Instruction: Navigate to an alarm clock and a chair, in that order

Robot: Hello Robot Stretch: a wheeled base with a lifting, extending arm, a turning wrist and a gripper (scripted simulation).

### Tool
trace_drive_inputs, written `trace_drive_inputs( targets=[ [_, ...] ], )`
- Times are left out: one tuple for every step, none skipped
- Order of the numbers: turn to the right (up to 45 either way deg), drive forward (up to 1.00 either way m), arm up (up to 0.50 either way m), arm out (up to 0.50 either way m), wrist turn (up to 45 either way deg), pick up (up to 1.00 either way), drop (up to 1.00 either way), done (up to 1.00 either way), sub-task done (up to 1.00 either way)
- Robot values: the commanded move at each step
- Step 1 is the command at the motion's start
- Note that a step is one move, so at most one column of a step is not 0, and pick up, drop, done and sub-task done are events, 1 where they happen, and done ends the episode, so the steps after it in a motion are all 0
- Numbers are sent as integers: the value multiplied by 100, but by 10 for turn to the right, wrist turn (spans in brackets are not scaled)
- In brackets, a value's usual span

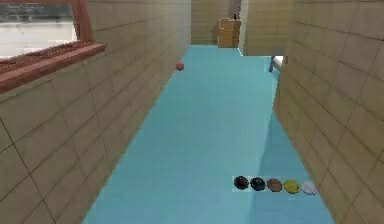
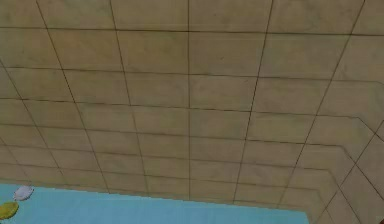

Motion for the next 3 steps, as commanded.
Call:
trace_drive_inputs(
  targets=[
    [0,100,0,0,0,0,0,0,0],
    [30,0,0,0,0,0,0,0,0],
    [-210,0,0,0,0,0,0,0,0]
  ],
)
